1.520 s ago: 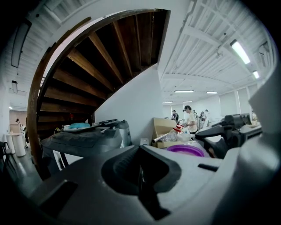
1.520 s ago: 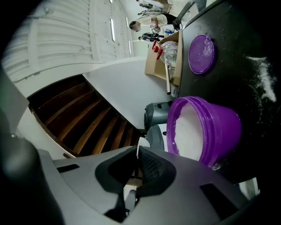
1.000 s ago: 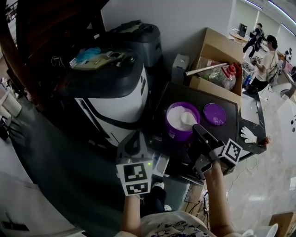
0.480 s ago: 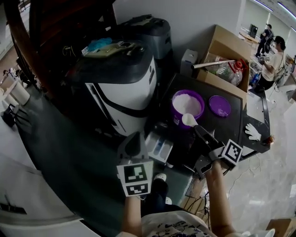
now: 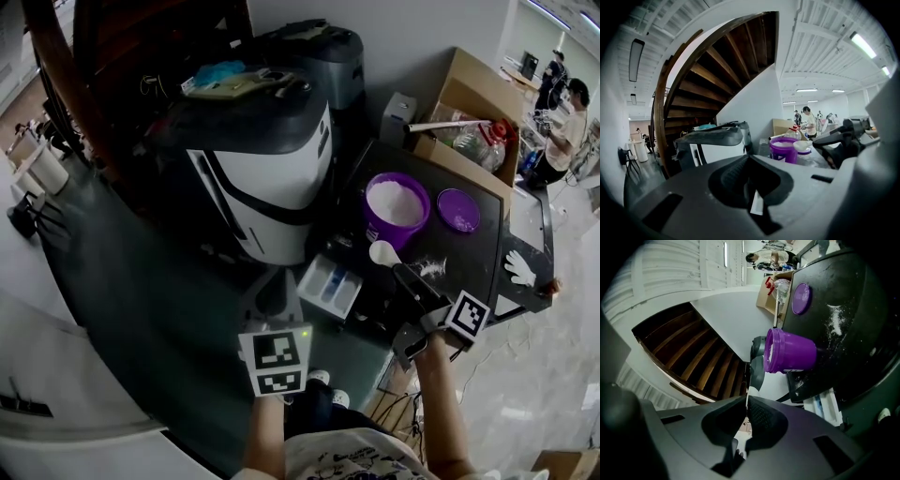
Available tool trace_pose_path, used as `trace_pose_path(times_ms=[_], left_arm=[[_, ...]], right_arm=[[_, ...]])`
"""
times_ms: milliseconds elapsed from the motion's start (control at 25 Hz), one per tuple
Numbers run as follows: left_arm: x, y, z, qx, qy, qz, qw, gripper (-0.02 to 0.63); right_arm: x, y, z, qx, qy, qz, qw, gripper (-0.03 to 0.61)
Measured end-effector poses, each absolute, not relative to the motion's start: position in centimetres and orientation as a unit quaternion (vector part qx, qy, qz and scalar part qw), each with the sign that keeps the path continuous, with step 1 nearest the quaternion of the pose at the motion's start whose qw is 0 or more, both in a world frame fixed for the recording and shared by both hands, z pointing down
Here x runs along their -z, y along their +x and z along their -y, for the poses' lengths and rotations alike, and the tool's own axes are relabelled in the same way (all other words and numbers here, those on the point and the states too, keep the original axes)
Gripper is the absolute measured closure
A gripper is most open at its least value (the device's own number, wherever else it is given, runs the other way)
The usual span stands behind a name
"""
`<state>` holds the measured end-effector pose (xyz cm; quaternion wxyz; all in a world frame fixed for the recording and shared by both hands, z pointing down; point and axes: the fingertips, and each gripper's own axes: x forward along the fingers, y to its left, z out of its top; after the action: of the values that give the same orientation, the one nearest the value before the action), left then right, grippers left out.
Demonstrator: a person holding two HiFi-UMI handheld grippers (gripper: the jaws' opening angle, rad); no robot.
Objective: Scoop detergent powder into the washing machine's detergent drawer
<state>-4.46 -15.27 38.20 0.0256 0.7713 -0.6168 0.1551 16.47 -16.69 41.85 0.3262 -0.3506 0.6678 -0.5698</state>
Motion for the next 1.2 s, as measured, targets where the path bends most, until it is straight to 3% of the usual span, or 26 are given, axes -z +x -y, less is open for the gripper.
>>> trace_pose_path(times_ms=[440,1200], left_arm=[[-40.6,-4.9,16.6,-0.172,0.789,0.588,0.041,0.611],[-44.7,-6.5,17.7,-0.190,0.799,0.567,0.062,0.612]], right_arm=[[-45.0,15.2,16.9,0.576,-0.381,-0.654,0.307,0.558],[-50.6,11.9,16.0,0.502,-0.484,-0.703,0.138,0.558]])
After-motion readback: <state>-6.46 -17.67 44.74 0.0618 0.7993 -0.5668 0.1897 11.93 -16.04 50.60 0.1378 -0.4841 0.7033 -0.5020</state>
